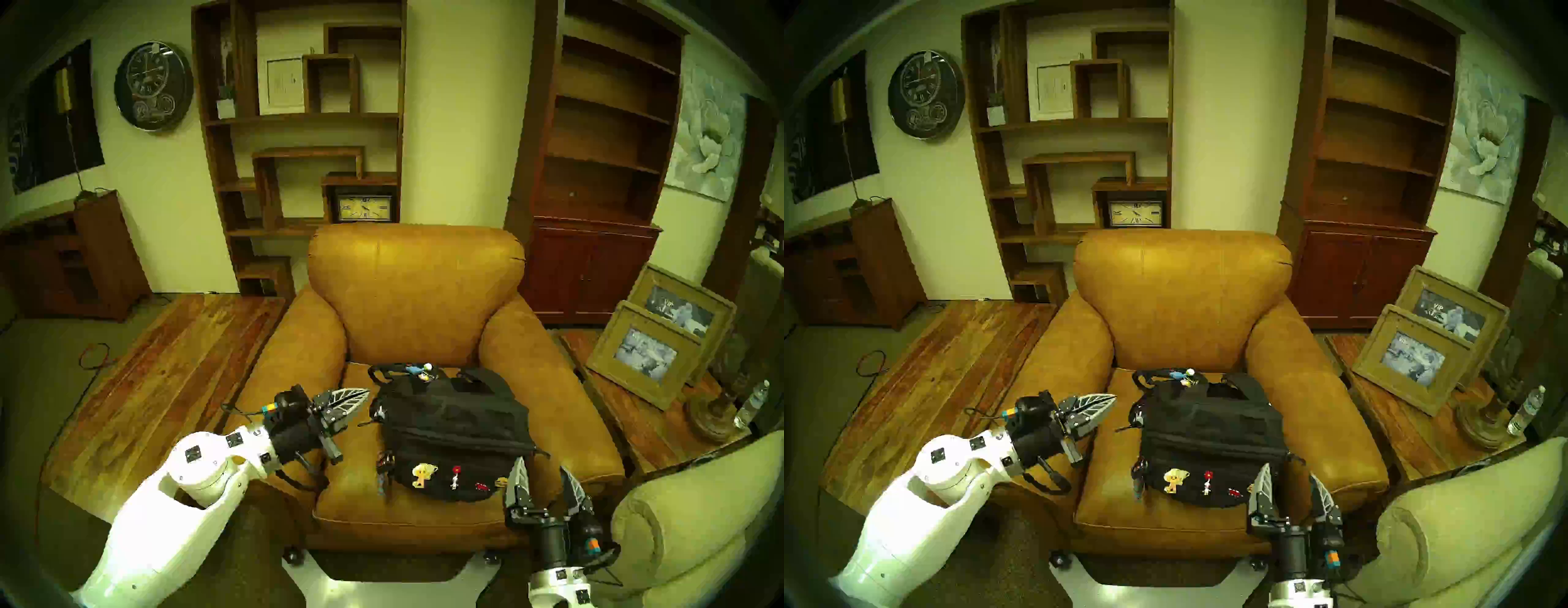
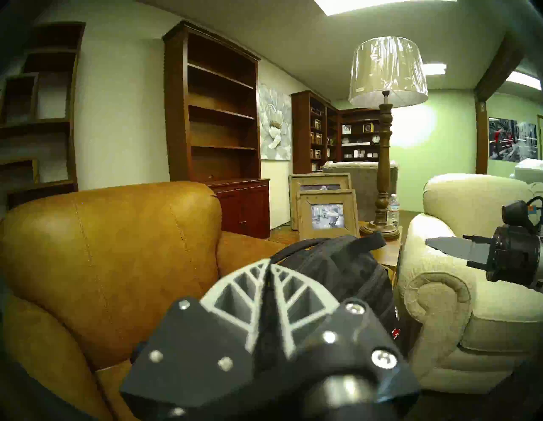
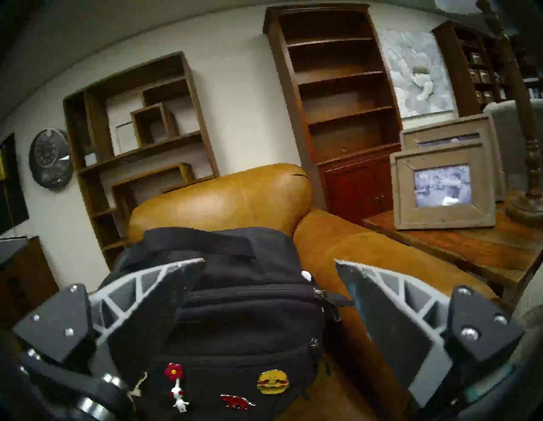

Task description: Close a bag with a zipper

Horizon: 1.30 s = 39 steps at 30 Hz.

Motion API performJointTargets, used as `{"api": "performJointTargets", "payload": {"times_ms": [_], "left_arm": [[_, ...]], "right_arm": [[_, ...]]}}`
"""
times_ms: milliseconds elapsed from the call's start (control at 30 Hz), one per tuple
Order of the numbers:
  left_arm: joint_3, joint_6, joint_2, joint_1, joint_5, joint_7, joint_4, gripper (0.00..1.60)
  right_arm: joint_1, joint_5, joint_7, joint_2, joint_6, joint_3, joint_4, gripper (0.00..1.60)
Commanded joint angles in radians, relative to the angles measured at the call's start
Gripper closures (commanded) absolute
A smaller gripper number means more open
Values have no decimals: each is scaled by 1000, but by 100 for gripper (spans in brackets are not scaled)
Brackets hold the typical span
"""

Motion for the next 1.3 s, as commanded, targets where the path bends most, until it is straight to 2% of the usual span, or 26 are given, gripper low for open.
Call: {"api": "performJointTargets", "payload": {"times_ms": [0, 33, 67, 167, 200, 233, 300, 433, 467, 500, 533, 600, 700, 733, 833, 867, 967, 1067, 1200, 1267], "left_arm": [[-42, -27, -9, 112, -48, 34, -83, 82], [-42, -27, -9, 112, -48, 34, -83, 82], [-60, -30, -22, 139, -60, 62, -104, 19], [-76, -31, -37, 185, -77, 94, -137, 19], [-72, -28, -46, 172, -79, 110, -129, 19], [-88, -33, -51, 213, -83, 124, -153, 4], [-83, -32, -53, 202, -85, 129, -151, 4], [-134, -38, -79, 284, -79, 223, -187, 12], [-140, -39, -86, 296, -78, 240, -196, 12], [-135, -33, -89, 273, -76, 245, -177, 12], [-149, -37, -96, 312, -73, 270, -197, 20], [-160, -36, -104, 334, -68, 296, -208, 20], [-170, -31, -118, 359, -62, 333, -228, 18], [-176, -31, -125, 374, -57, 349, -241, 8], [-183, -35, -129, 400, -64, 353, -263, 8], [-183, -34, -133, 400, -62, 359, -266, 0], [-203, -33, -150, 464, -46, 393, -313, 0], [-207, -29, -160, 476, -36, 403, -325, 0], [-226, -31, -169, 553, -20, 434, -378, 0], [-227, -29, -173, 562, -14, 441, -385, 0]], "right_arm": [[-84, -88, 22, 85, 55, 5, -103, 0], [-84, -88, 22, 85, 55, 5, -103, 0], [-84, -103, 25, 85, 75, 1, -117, 0], [-90, -121, 23, 85, 108, 0, -132, 0], [-88, -115, 17, 77, 111, 0, -134, 0], [-92, -121, 16, 80, 125, 3, -141, 0], [-95, -125, 15, 82, 133, 4, -145, 0], [-111, -135, 10, 94, 193, 12, -173, 0], [-115, -137, 8, 96, 208, 14, -180, 0], [-114, -138, 4, 92, 215, 15, -180, 0], [-117, -141, 2, 92, 230, 16, -186, 0], [-120, -143, -10, 85, 250, 19, -192, 0], [-122, -150, -20, 84, 274, 25, -199, 0], [-123, -151, -23, 84, 286, 26, -202, 0], [-121, -173, -41, 74, 288, 30, -200, 0], [-121, -175, -40, 76, 293, 31, -201, 0], [-125, -188, -51, 75, 312, 32, -207, 0], [-127, -193, -54, 76, 317, 35, -208, 0], [-129, -204, -62, 72, 329, 34, -212, 0], [-130, -205, -62, 74, 330, 36, -213, 0]]}}
